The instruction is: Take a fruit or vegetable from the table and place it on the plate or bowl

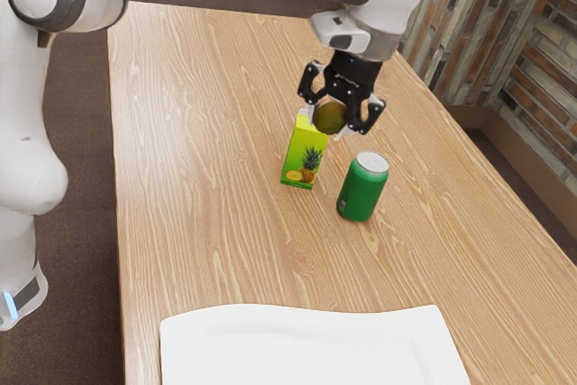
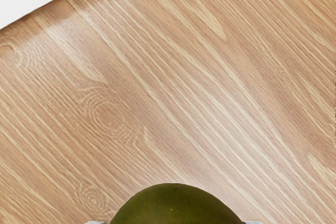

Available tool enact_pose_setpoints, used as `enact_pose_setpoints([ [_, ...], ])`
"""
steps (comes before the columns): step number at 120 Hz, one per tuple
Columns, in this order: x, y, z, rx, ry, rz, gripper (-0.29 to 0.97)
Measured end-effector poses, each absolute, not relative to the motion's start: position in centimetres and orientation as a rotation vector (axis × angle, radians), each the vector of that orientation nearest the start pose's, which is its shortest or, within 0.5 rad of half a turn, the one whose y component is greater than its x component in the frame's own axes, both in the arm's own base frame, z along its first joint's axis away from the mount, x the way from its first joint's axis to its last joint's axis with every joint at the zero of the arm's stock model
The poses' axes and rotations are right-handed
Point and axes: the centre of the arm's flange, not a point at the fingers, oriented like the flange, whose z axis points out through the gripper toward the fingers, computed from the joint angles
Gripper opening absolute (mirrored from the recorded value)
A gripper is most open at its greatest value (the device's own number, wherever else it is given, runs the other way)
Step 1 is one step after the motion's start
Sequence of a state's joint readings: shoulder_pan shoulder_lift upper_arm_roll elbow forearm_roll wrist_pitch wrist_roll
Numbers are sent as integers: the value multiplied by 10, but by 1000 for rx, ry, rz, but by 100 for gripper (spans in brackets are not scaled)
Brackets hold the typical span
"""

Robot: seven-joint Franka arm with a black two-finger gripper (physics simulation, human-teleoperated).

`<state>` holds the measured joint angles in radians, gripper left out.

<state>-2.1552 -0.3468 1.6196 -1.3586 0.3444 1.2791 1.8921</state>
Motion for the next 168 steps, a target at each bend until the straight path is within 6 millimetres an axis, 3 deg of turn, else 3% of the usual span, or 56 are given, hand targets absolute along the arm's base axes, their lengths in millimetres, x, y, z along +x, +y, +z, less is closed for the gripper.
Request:
enact_pose_setpoints([
  [10,517,-184,644,-1106,3033,182,27],
  [22,466,-292,632,-846,3108,237,27],
  [29,436,-340,621,-734,3132,274,27],
  [37,422,-371,603,-698,3140,309,27],
  [50,421,-389,569,-715,3156,358,28],
  [70,412,-386,488,-776,3131,586,27],
  [78,429,-369,475,-874,3097,607,28],
  [83,447,-352,480,-962,3059,558,27],
  [96,486,-309,514,-1139,2954,342,27],
  [108,496,-302,532,-1169,2890,211,27],
  [126,511,-293,535,-1211,2827,132,26],
  [138,541,-235,528,-1365,2748,134,25],
  [145,549,-219,526,-1403,2720,134,25],
  [154,552,-211,524,-1419,2707,133,27],
  [160,550,-218,524,-1402,2712,126,27],
  [168,530,-262,525,-1293,2762,112,27],
])
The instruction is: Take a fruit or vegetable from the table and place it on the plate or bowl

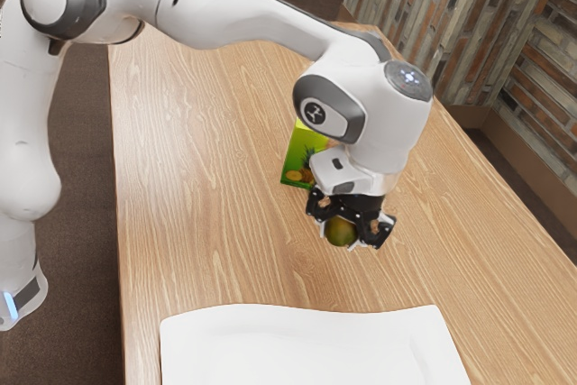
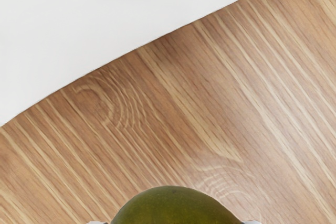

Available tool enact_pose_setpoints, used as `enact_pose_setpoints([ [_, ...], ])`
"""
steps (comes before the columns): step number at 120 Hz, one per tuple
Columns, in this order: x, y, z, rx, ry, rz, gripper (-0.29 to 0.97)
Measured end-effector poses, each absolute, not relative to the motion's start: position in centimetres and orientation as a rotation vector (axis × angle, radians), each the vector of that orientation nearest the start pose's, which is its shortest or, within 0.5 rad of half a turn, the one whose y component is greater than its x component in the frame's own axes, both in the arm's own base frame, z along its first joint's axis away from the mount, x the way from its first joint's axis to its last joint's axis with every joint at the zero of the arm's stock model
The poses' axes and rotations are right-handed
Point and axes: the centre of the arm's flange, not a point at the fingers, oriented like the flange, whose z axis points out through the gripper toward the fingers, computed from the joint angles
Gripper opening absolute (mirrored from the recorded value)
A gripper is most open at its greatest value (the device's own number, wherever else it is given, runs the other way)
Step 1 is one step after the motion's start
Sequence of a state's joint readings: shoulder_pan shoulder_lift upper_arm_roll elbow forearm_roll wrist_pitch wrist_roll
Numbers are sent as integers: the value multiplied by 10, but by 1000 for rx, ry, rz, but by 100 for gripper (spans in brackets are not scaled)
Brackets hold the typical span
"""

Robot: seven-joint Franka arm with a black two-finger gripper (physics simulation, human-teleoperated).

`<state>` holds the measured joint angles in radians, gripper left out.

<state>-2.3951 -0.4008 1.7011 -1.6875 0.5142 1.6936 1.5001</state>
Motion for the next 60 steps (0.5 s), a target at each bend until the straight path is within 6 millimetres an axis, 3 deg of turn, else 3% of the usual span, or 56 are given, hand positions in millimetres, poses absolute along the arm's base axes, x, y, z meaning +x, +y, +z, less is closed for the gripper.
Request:
enact_pose_setpoints([
  [11,462,-370,522,-1012,2872,96,27],
  [18,431,-404,519,-917,2902,97,28],
  [36,410,-423,509,-890,2912,118,29],
  [47,412,-421,499,-913,2916,152,47],
  [60,415,-418,494,-935,2916,172,58],
])
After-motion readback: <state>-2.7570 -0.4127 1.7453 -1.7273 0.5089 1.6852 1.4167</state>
